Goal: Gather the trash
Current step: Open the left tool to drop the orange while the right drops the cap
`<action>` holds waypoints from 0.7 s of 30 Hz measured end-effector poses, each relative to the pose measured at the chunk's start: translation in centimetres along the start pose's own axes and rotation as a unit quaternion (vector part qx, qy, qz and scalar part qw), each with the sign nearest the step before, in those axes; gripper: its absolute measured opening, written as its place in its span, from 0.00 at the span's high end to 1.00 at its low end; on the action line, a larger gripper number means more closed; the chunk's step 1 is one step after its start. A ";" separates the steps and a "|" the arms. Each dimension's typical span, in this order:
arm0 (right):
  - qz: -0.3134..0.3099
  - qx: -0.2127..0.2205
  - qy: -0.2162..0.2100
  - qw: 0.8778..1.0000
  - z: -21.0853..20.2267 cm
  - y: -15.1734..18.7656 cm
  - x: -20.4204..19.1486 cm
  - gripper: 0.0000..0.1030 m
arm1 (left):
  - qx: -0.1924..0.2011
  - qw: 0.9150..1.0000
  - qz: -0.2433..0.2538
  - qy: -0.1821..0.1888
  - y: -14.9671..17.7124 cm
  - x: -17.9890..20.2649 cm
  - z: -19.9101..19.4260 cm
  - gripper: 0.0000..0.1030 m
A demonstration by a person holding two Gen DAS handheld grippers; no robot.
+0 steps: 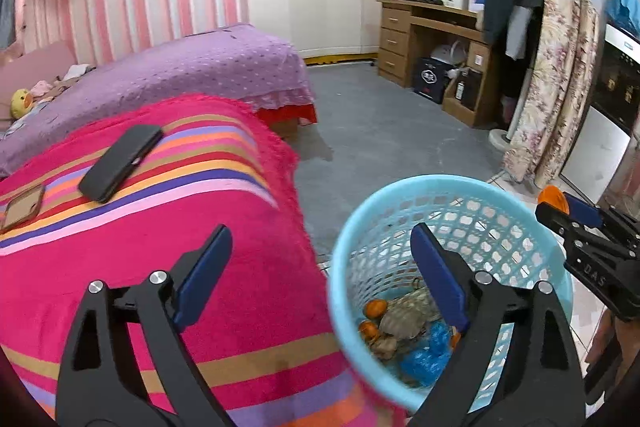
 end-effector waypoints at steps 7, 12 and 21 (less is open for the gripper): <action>-0.011 0.007 0.000 1.000 -0.8 -1.1 -2.5 0.16 | 0.013 1.000 -0.015 -0.017 -0.7 -4.0 -3.9 0.07; -0.017 0.030 -0.003 0.999 -3.4 -3.0 -5.1 0.05 | 0.028 0.999 -0.025 -0.022 -1.1 -7.6 -8.2 0.06; -0.032 0.092 -0.034 0.995 -11.3 -6.2 -14.2 0.04 | 0.066 0.996 -0.014 -0.053 -0.7 -14.6 -16.8 0.05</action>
Point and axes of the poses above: each gripper's, at about its wrist camera, not at the fingertips, and z roughly the way its jaws point, x to its right, y to its underside, the point moved 5 cm from there along z, roughly the way its jaws point, and after that the axes turned 12 degrees about x, right-handed, at the moved point
